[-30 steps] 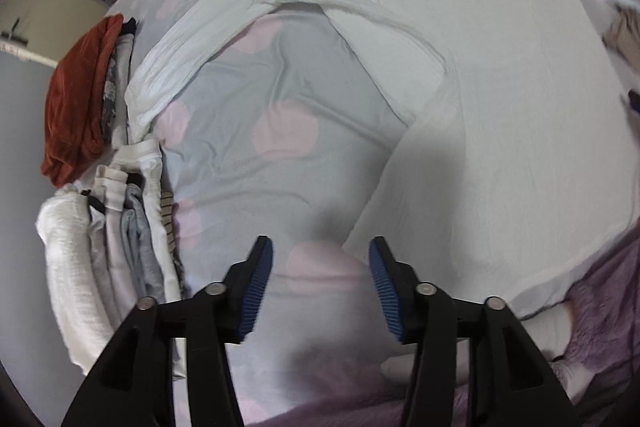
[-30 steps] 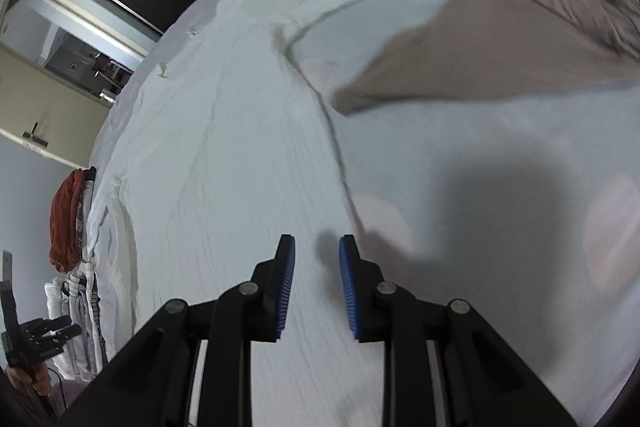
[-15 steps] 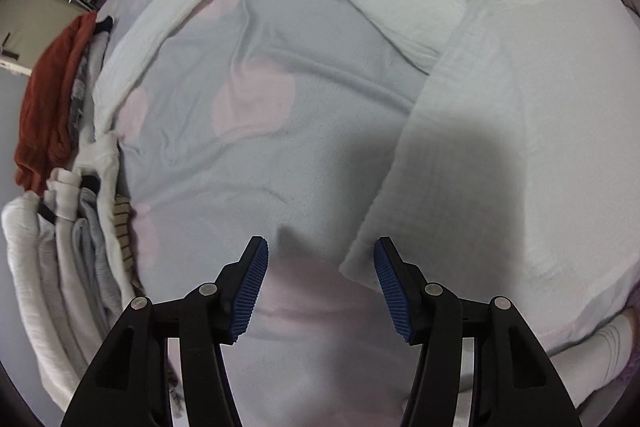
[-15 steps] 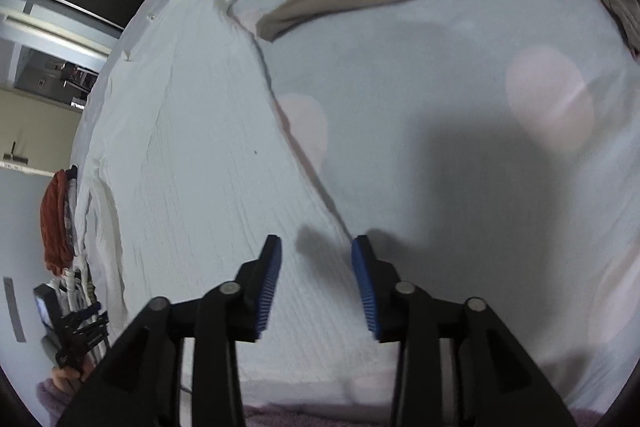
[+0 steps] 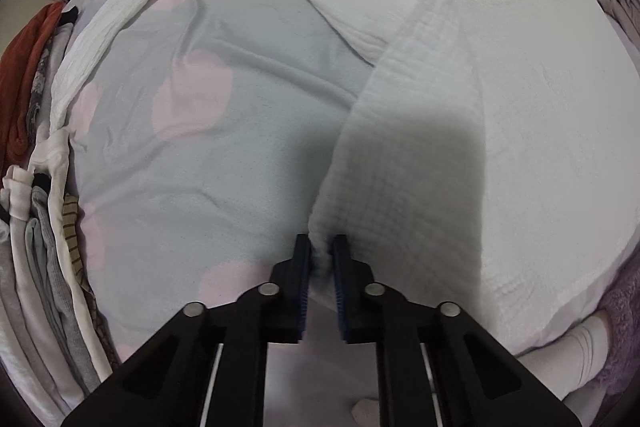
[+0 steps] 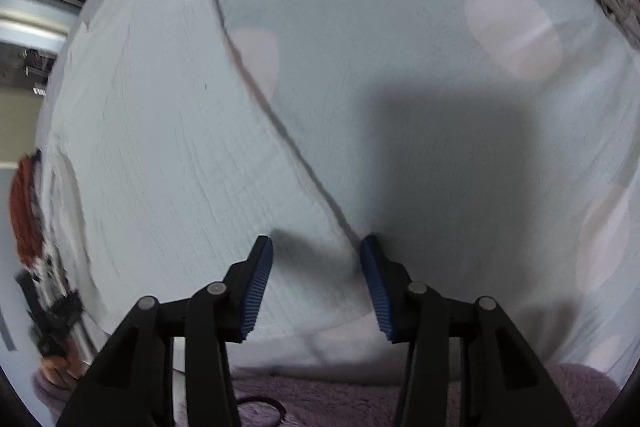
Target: Fold clothes
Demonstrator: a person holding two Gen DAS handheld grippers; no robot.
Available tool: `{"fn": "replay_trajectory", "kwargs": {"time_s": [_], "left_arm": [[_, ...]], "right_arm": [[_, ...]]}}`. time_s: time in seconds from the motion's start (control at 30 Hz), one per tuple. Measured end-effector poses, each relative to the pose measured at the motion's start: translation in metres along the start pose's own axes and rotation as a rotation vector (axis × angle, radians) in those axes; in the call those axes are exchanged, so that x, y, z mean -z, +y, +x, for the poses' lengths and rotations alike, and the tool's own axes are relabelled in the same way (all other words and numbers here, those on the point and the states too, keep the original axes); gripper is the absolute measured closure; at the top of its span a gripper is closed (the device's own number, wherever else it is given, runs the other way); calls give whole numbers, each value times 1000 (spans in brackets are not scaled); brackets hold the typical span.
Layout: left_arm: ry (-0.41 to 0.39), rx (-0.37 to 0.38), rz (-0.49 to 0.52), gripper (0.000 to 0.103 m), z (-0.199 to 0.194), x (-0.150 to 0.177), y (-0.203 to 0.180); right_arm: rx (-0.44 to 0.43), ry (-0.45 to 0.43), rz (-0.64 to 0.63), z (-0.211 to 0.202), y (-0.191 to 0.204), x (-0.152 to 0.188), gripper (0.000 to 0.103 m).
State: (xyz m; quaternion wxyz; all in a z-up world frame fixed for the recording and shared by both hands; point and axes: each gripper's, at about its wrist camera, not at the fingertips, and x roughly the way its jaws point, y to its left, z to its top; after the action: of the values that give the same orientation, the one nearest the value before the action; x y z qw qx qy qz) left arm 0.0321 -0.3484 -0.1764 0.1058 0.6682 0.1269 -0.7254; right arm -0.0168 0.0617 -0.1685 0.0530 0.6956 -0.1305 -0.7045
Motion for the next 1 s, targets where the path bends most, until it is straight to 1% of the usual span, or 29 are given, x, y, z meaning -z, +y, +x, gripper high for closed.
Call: {"fn": "replay_trajectory", "kwargs": {"time_s": [0.03,0.13,0.17,0.33,0.47,0.5,0.57,0.63,0.7,0.77,0.83,0.87,1.0], "left_arm": [[9,12,-2,95,-3,0,1],[33,64,-20,96,-17,3,9],[33,89,-15,96,-26,7,14],[24,127,-61,96,-68,21,47],[40,147,-79,97,-94,39,66],[54,152,-65,97,-101,44,62],[98,161,-69,97,-101,53,61],[143,160,-66,97,-97,68,59],[201,138,-50,97,-84,75,53],[258,125,-36,97,-70,82,45],[308,131,-25,97,-56,85,37],[331,138,-19,97,-49,86,32],[390,153,8,97,-35,86,18]], "right_arm": [[33,0,-12,0,3,0,84],[19,1,-6,-7,7,1,97],[5,-4,0,-13,7,2,97],[-63,-27,-11,-54,10,8,98],[-69,-48,-48,-89,12,9,98],[-67,-53,-58,-96,13,10,98],[-59,-54,-76,-107,16,9,98],[-19,-54,-101,-107,29,8,98],[26,-39,-121,-102,28,13,98],[43,-14,-119,-91,19,25,98],[65,8,-114,-79,13,23,98],[73,12,-111,-72,1,20,98],[84,27,-94,-66,-2,19,98]]}}
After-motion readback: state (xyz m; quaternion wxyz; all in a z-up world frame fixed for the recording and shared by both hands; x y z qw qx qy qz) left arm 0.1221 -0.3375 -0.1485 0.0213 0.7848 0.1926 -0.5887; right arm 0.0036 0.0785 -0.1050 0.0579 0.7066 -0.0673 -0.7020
